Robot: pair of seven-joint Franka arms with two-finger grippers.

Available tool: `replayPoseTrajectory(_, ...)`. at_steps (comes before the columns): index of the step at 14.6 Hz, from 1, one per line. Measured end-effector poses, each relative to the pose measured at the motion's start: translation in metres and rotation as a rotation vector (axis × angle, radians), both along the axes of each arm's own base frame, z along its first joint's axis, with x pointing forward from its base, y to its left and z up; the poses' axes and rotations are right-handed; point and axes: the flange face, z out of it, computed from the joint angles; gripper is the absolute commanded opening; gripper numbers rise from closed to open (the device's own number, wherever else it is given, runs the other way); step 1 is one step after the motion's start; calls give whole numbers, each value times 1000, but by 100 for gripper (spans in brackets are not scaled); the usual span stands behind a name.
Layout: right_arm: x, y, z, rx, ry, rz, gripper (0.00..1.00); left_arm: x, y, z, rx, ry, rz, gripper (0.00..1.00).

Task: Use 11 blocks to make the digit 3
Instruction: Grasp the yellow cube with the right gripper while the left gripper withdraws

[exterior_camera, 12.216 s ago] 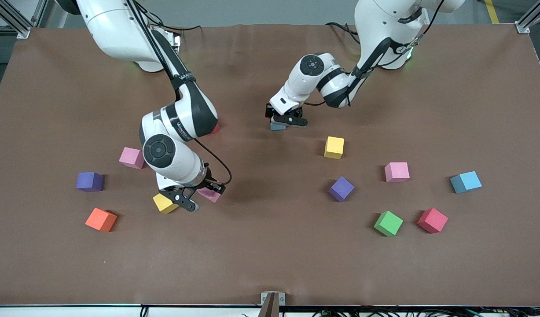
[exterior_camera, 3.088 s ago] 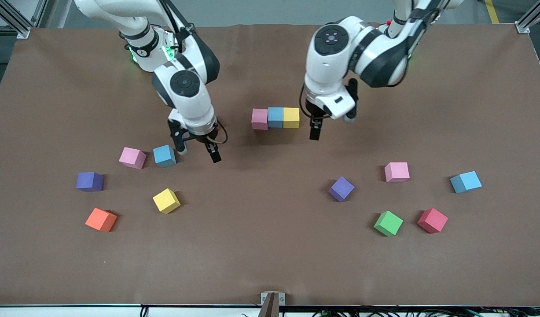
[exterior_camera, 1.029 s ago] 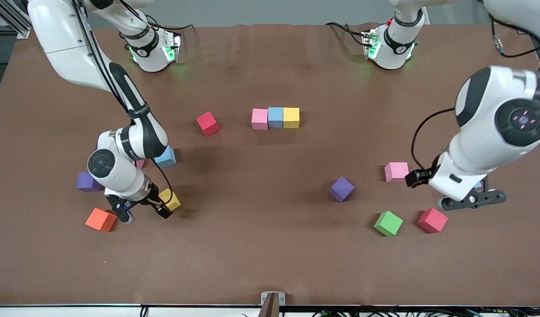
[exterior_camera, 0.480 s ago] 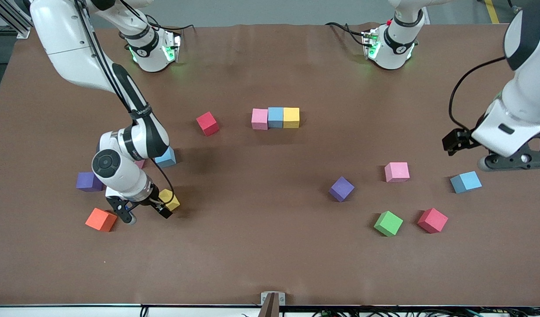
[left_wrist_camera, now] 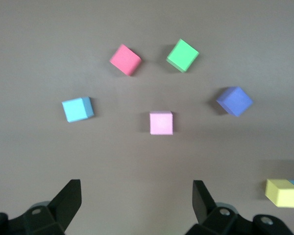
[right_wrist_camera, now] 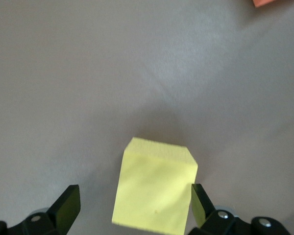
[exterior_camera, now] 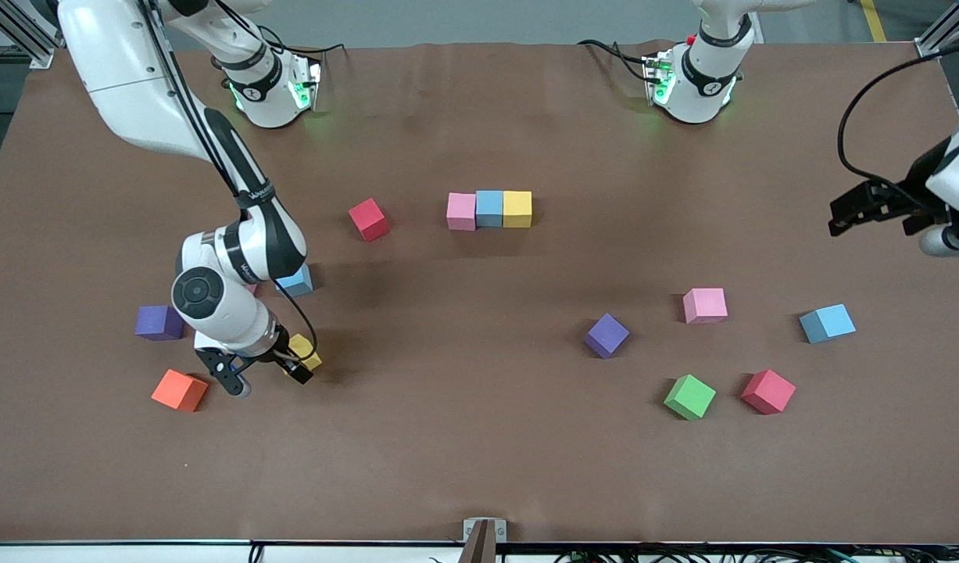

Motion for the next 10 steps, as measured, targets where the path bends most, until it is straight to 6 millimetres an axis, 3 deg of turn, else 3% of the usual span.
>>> replayPoseTrajectory(4,-1,0,2,-21,8,-3,100,-38,-8,10,-4,-10,12,100)
replayPoseTrajectory(10,0,-14,-6,-73,10,14,100,-39,-8,3,-3,-9,18,100)
